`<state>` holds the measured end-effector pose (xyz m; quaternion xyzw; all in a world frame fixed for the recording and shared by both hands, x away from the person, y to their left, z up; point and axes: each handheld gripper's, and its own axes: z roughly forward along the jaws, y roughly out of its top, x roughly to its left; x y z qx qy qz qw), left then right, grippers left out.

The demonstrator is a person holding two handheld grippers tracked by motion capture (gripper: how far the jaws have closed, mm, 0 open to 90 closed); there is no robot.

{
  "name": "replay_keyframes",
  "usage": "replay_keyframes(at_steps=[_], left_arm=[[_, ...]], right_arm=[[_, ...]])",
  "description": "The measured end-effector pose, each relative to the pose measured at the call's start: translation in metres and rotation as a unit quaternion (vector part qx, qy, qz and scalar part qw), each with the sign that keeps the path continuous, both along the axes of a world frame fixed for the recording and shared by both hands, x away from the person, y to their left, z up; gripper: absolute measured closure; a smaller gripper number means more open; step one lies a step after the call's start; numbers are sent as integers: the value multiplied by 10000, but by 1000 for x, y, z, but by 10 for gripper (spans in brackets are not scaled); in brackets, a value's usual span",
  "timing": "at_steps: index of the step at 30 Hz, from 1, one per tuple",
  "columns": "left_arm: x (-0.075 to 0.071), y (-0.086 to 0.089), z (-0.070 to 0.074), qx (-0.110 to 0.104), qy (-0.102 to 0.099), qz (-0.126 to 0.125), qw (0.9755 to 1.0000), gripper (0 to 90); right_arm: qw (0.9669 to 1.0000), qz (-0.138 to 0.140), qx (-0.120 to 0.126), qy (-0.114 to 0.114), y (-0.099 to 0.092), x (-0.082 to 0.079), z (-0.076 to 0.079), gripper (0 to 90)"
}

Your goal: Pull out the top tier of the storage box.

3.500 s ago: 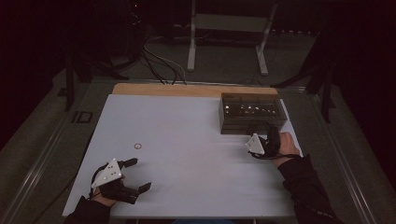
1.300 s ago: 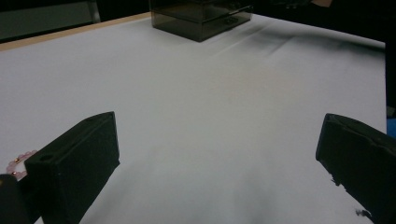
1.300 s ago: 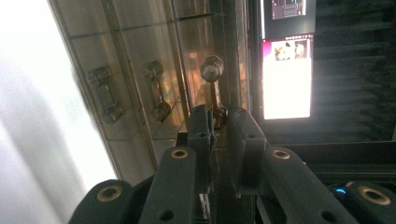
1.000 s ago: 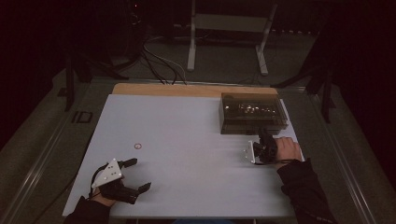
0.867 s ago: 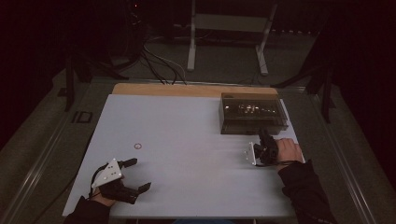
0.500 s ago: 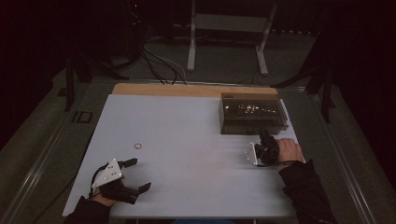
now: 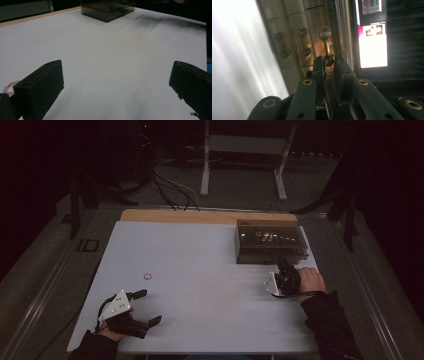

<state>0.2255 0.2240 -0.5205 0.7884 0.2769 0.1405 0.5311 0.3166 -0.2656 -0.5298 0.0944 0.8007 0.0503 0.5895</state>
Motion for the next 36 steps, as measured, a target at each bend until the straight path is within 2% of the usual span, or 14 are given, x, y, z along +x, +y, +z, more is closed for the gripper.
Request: replay_keyframes(at_steps=[4,6,7,11,15,16,17,20,21,23,29,31,34,36], left_arm=[[0,-1,0,15,-6,-12,10000,10],[0,-1,0,14,-5,-11,10000,10],[0,0,0,11,-8,-12,10000,10],[0,0,0,18,-13,-11,10000,10],[0,-1,0,22,-14,-15,10000,10],[0,-1,0,22,-14,-15,10000,10],[0,-1,0,22,-11,-11,10000,10],[0,-1,0,18,-10,-14,10000,10],[0,-1,0,28,-9,-15,10000,10],[0,-1,0,24,-15,-17,10000,10],[0,0,0,12,-11,-3,10000,10],[0,0,0,21,-14,-11,10000,10],[0,0,0,23,-14,-12,10000,10],[0,-1,0,21,-8,-6,10000,10]], right_arm=[[9980,180,166,586,-4,2,11,664],[9971,175,236,696,-5,2,13,624],[9935,335,451,991,-7,2,19,582],[9884,441,703,1275,-10,1,27,470],[9817,433,948,1595,-14,2,34,263],[9817,433,948,1595,-14,2,34,263],[9757,422,1080,1859,-17,4,39,123],[9740,407,1106,1935,-18,4,41,101],[9662,347,1209,2252,-22,7,47,26],[9623,306,1199,2423,-25,8,49,11],[9597,425,1165,2522,-33,10,56,12],[9546,501,1175,2692,-38,12,61,13],[9506,540,1208,2808,-43,14,66,57],[9510,559,1187,2801,-45,16,69,57]])
